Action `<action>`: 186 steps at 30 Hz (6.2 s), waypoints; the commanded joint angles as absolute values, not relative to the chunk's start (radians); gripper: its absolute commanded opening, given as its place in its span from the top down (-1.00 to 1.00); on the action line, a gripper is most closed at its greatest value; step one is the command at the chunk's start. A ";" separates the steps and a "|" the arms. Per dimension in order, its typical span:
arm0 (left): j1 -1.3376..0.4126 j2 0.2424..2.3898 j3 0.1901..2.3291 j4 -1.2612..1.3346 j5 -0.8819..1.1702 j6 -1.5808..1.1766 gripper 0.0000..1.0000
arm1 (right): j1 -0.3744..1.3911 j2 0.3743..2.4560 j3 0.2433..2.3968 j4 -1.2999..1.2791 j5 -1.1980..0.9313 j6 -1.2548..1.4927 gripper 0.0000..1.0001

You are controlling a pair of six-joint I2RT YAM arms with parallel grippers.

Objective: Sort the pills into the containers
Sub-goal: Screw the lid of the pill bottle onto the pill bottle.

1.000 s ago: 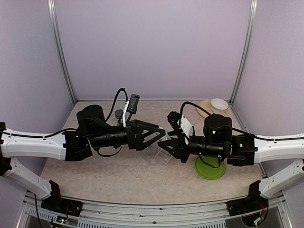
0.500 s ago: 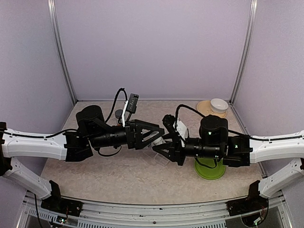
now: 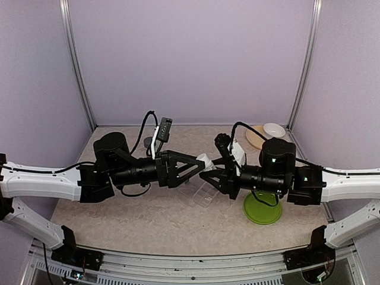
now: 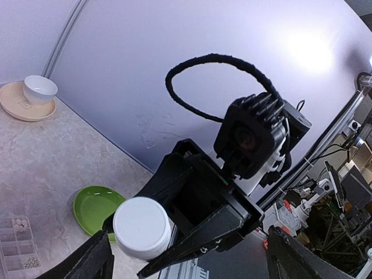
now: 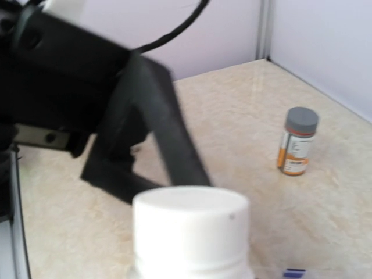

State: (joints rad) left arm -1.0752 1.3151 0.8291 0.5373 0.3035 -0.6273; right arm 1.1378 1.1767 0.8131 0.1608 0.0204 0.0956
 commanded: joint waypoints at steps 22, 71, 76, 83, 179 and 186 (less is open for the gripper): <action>-1.081 1.335 0.849 0.567 0.346 -0.625 -0.76 | 1.120 1.274 0.823 0.216 -0.112 0.127 0.69; -1.075 1.331 0.845 0.512 0.348 -0.630 -0.97 | 1.121 1.177 0.796 0.173 0.005 0.079 0.66; -1.077 1.317 0.838 0.536 0.343 -0.625 -0.97 | 1.120 1.207 0.803 0.160 0.001 0.080 0.66; -1.087 1.326 0.832 0.569 0.356 -0.626 -0.97 | 1.120 1.247 0.808 0.169 -0.044 0.092 0.67; -1.064 1.414 0.963 0.343 0.516 -0.529 1.00 | 1.040 1.095 0.815 0.094 -0.341 0.173 0.64; -1.038 1.406 0.958 0.297 0.431 -0.588 1.00 | 1.040 1.123 0.829 0.051 -0.295 0.133 0.12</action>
